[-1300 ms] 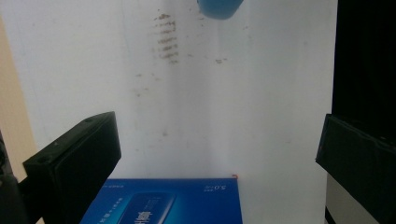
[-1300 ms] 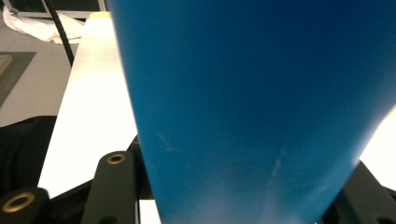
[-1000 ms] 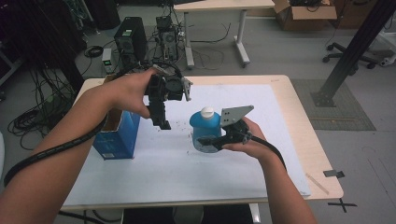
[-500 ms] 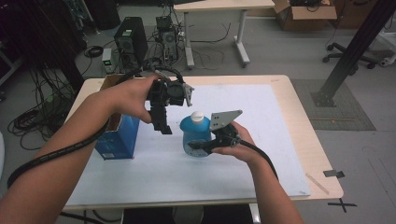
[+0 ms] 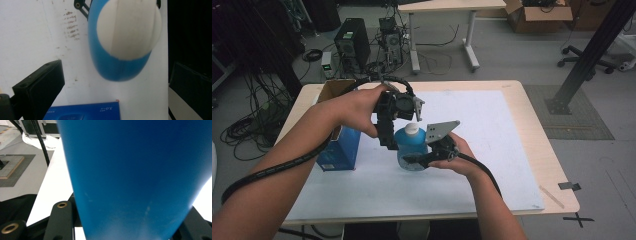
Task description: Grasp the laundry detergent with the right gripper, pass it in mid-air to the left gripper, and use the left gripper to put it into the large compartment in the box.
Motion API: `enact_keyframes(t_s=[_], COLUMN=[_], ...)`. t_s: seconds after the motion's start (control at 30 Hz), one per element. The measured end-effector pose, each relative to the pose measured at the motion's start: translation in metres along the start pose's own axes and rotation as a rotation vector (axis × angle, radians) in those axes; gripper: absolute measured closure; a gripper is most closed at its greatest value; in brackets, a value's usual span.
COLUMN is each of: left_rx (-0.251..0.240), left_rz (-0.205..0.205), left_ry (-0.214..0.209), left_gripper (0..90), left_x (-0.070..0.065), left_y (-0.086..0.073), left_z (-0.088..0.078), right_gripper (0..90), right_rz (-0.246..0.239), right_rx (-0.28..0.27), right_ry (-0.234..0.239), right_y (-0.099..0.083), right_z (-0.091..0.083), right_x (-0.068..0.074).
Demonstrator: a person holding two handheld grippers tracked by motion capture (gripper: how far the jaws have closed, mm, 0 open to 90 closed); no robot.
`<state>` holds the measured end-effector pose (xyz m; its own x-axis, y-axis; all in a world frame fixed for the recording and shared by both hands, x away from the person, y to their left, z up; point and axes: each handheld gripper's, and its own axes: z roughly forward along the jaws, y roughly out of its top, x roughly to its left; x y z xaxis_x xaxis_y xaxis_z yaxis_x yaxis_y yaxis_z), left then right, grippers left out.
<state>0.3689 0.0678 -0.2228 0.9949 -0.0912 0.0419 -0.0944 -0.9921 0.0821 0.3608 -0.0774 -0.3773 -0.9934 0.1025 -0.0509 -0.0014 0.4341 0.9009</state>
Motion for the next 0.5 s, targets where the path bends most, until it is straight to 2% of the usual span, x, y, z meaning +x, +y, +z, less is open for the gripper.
enact_keyframes(t_s=[0.1,0.5], left_rx=[-0.016,0.008], left_rz=[-0.001,-0.002], left_ry=[-0.008,-0.009], left_gripper=[0.2,0.2], left_x=[-0.001,-0.008], left_y=[-0.001,-0.002], left_z=[0.004,0.014], right_gripper=[45.4,45.4], right_rz=[-0.005,-0.005], right_rx=[0.0,-0.011], right_ry=[0.008,0.026], right_y=[0.002,0.005], right_z=[0.005,0.02], right_x=[0.002,0.005])
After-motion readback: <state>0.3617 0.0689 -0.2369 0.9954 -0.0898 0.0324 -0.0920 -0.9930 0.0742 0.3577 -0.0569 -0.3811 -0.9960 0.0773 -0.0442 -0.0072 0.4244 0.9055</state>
